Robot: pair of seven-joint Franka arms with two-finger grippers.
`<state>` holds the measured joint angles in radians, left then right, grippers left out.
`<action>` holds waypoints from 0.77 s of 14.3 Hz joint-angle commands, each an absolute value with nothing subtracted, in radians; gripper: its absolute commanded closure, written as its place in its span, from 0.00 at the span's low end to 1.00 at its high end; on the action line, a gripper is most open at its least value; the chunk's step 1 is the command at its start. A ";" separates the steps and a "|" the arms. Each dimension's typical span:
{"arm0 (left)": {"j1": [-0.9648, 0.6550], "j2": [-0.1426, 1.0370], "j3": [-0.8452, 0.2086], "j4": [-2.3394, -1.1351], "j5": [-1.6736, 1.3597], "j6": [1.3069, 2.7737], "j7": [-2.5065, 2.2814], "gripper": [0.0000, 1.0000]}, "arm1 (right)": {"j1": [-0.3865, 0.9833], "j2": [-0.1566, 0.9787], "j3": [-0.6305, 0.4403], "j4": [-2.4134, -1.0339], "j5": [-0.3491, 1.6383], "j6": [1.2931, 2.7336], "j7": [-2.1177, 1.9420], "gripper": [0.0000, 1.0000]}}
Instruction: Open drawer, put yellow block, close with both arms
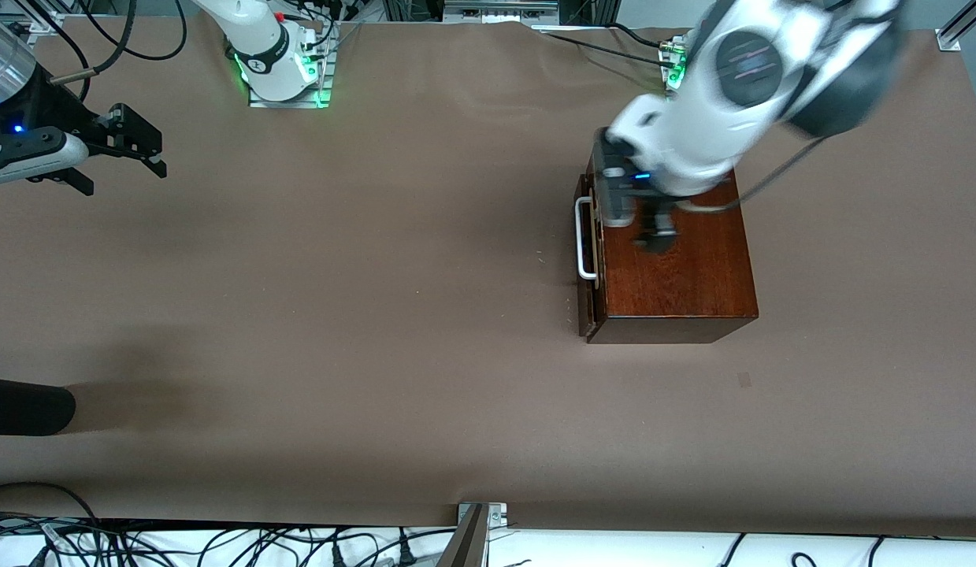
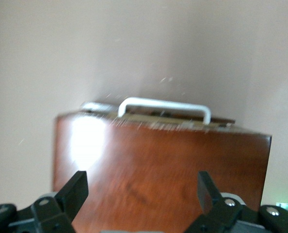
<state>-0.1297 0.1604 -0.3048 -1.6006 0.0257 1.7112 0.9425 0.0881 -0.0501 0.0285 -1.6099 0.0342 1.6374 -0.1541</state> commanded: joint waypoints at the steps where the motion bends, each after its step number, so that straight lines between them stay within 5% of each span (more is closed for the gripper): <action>1: 0.006 0.068 -0.311 -1.657 0.005 1.715 0.885 0.00 | 0.083 -0.057 0.032 -1.598 0.020 1.617 -0.141 0.00; 11: 0.040 0.023 -0.043 -1.684 -0.012 1.681 0.354 0.00 | 0.083 -0.054 0.038 -1.603 0.020 1.618 -0.137 0.00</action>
